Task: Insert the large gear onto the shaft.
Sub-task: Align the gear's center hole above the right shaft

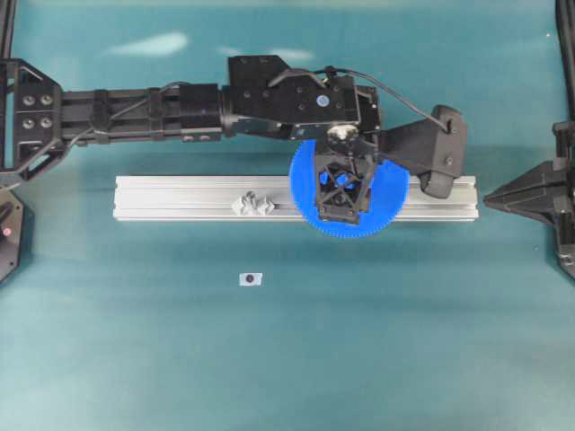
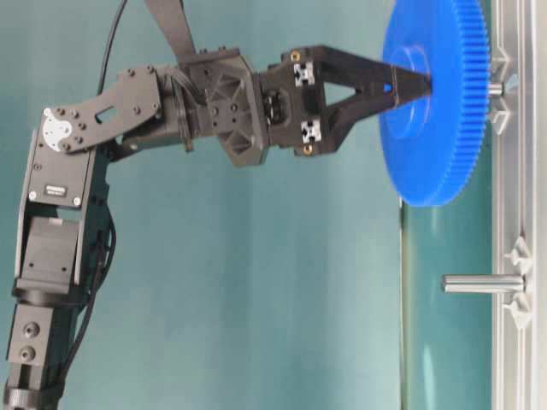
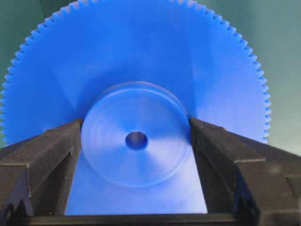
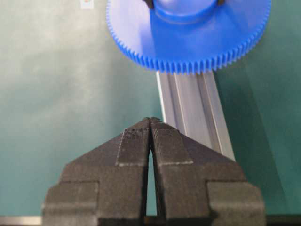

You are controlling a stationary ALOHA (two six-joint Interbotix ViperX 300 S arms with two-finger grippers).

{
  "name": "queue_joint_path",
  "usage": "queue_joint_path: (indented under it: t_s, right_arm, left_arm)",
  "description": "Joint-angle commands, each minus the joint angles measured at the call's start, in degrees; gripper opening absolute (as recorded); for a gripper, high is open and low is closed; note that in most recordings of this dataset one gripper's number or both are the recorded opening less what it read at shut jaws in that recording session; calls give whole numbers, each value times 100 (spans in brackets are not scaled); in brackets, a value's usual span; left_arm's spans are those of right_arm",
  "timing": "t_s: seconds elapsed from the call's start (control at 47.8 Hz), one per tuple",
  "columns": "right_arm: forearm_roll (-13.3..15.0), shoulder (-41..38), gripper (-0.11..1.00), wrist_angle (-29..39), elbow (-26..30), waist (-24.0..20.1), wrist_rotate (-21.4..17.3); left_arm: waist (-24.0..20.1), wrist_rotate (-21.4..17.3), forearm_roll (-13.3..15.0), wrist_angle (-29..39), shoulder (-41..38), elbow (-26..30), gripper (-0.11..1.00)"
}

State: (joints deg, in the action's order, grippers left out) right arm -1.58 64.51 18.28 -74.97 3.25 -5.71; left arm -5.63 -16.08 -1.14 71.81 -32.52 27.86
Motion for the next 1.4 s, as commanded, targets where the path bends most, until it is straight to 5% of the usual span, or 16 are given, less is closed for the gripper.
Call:
queue_joint_path:
  t_s: [0.0, 0.585, 1.38]
  right_arm:
    - [0, -35, 6, -26, 44, 18, -62]
    - [-9, -35, 6, -26, 44, 18, -62]
    - [-9, -35, 6, -26, 44, 18, -62]
  left_arm:
    - [105, 9, 0, -26, 167, 9, 76]
    - [229, 88, 9, -185, 141, 114, 76]
    - [-237, 35, 0, -378, 97, 114, 76]
